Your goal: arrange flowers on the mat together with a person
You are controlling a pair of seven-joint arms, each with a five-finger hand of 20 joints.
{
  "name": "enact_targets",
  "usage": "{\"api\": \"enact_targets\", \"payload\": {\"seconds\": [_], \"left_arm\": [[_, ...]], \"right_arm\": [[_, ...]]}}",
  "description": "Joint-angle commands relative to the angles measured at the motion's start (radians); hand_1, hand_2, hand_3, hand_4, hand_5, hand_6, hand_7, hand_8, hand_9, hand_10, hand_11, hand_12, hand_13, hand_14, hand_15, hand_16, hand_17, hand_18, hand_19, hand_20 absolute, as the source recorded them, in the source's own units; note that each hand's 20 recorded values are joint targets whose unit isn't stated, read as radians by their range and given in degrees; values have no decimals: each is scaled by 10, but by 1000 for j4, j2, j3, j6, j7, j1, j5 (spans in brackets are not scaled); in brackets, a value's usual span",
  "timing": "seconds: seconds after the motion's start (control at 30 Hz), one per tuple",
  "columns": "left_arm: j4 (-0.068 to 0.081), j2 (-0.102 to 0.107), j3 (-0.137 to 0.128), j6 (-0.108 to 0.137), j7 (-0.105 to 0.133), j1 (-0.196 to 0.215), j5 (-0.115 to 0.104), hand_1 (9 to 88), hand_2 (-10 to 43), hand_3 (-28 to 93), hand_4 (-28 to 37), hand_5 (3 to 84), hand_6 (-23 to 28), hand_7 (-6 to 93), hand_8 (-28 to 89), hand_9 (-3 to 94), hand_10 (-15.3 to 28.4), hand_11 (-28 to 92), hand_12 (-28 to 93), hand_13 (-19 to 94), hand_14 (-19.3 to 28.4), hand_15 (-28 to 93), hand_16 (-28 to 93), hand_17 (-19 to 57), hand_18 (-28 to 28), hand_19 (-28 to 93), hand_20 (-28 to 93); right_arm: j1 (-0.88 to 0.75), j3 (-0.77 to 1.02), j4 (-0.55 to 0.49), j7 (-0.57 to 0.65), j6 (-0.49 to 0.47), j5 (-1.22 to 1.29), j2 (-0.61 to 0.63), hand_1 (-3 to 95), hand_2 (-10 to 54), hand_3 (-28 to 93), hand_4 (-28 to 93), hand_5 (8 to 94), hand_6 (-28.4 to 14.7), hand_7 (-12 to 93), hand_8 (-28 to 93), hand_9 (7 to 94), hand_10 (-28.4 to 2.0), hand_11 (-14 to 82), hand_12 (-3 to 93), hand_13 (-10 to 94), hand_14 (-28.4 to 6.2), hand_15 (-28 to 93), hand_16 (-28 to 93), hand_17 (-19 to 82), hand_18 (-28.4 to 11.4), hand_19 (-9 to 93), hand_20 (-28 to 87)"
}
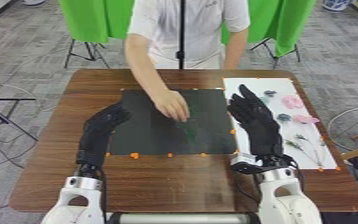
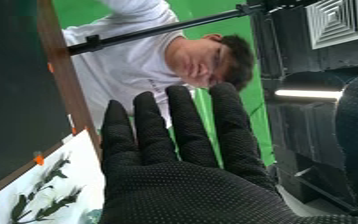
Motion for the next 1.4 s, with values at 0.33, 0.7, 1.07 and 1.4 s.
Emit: {"api": "enact_targets", "payload": {"seconds": [0.33, 0.7, 1.07, 1.4], "left_arm": [[-9, 4, -77, 40, 0, 41, -11, 263, -28, 641, -179, 474, 35, 129, -60, 454, 133, 206, 153, 364, 173, 185, 45, 59, 130, 118, 196], [-14, 7, -37, 3, -14, 42, -3, 263, -27, 641, -179, 475, 35, 129, -60, 453, 133, 205, 153, 365, 172, 184, 44, 61, 128, 113, 196], [-8, 14, 16, -22, -19, 31, -13, 265, -26, 639, -178, 474, 37, 128, -60, 453, 134, 206, 153, 367, 172, 180, 42, 65, 126, 108, 191], [-5, 17, 19, -20, -23, 29, -18, 267, -27, 639, -177, 474, 37, 127, -60, 452, 133, 206, 152, 367, 172, 178, 42, 66, 125, 109, 191]], "right_arm": [[-18, 1, -10, 4, -3, -6, -6, 129, -31, 750, -168, 333, -23, 102, -80, 346, -153, 26, 124, 246, -151, 38, 208, 119, -129, 74, 228], [-22, -1, -12, 4, -4, -8, -7, 130, -31, 751, -169, 333, -23, 101, -79, 346, -154, 26, 124, 247, -152, 38, 208, 122, -129, 78, 231], [-19, 5, -12, 15, -1, -4, -2, 131, -30, 749, -169, 335, -23, 100, -79, 346, -153, 26, 124, 247, -153, 39, 209, 121, -130, 76, 229], [-21, 5, -13, 17, -4, -5, -1, 129, -29, 749, -168, 336, -23, 101, -79, 346, -153, 26, 124, 248, -153, 38, 210, 121, -130, 75, 229]]}}
